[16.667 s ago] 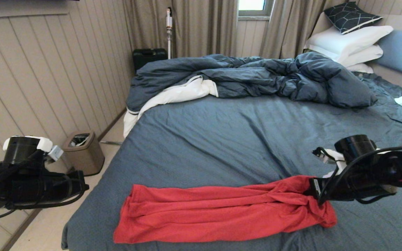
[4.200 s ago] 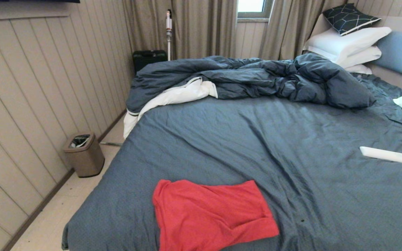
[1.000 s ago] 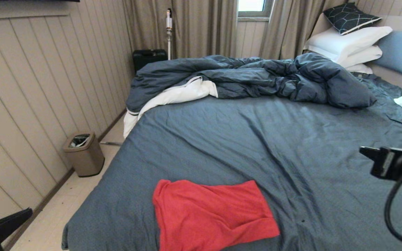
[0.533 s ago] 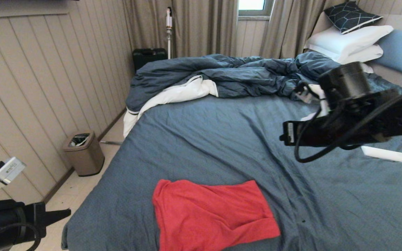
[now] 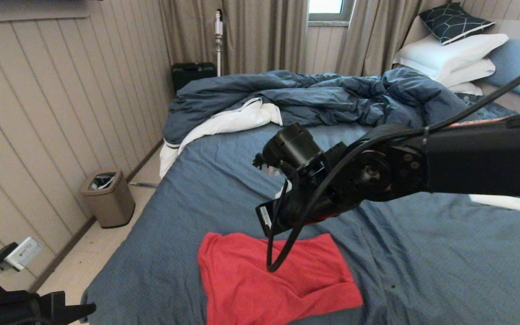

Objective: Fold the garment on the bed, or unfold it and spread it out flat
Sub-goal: Unford the red T-shirt

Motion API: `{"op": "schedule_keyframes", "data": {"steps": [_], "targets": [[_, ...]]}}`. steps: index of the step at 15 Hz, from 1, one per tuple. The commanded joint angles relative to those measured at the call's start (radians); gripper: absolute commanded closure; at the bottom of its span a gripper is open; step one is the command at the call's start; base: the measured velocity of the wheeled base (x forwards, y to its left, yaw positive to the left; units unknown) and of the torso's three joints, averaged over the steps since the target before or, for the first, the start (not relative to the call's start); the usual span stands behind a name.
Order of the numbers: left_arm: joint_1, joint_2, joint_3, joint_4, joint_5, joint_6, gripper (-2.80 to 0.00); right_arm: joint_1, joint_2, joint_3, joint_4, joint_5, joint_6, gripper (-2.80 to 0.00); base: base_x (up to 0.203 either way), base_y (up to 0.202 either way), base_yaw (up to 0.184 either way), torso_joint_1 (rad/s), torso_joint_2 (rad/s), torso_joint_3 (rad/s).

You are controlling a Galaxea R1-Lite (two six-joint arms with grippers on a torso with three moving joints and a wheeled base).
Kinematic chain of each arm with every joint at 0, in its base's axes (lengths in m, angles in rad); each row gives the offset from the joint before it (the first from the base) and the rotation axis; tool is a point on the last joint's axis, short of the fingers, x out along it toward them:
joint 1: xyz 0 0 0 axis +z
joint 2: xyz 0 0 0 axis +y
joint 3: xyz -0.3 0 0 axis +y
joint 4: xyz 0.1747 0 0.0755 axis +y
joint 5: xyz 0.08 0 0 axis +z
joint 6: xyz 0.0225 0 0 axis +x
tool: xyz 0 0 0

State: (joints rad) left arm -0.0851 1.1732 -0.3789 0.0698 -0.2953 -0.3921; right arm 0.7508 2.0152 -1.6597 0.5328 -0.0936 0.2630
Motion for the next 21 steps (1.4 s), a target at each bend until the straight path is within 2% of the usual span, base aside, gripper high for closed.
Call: {"op": "schedule_keyframes", "data": {"steps": [1, 4, 8, 9, 11, 16, 19, 21], "targets": [[0.000, 0.012, -0.001, -0.013, -0.002, -0.017, 0.00, 0.017, 0.035, -0.021, 0.044, 0.000, -0.010, 0.00, 0.000, 0.000, 0.000, 0.000, 0.00, 0.000], [-0.001, 0.066, -0.014, -0.042, 0.001, -0.011, 0.00, 0.036, 0.034, -0.011, 0.092, 0.002, -0.040, 0.00, 0.000, 0.000, 0.000, 0.000, 0.00, 0.000], [0.001, 0.102, -0.016, -0.073, 0.012, -0.020, 0.00, 0.065, 0.097, -0.045, 0.072, -0.005, -0.042, 0.00, 0.000, 0.000, 0.000, 0.000, 0.00, 0.000], [0.001, 0.105, -0.013, -0.073, 0.010, -0.020, 0.00, 0.075, 0.108, -0.046, 0.060, -0.011, -0.045, -2.80, 0.000, 0.000, 0.000, 0.000, 0.00, 0.000], [0.001, 0.103, -0.009, -0.073, 0.004, -0.022, 0.00, 0.084, 0.111, -0.046, 0.017, 0.003, -0.057, -2.80, 0.000, 0.000, 0.000, 0.000, 0.00, 0.000], [0.002, 0.109, 0.007, -0.077, -0.001, -0.025, 0.00, 0.106, 0.168, -0.047, 0.008, 0.001, -0.058, -2.80, 0.000, 0.000, 0.000, 0.000, 0.00, 0.000], [0.002, 0.136, 0.030, -0.150, 0.005, -0.025, 0.00, 0.126, 0.228, -0.048, -0.010, 0.000, -0.056, -2.80, 0.000, 0.000, 0.000, 0.000, 0.00, 0.000], [0.002, 0.143, 0.038, -0.160, 0.001, -0.024, 0.00, 0.134, 0.258, -0.048, -0.062, -0.004, -0.058, -2.80, 0.000, 0.000, 0.000, 0.000, 0.00, 0.000]]}}
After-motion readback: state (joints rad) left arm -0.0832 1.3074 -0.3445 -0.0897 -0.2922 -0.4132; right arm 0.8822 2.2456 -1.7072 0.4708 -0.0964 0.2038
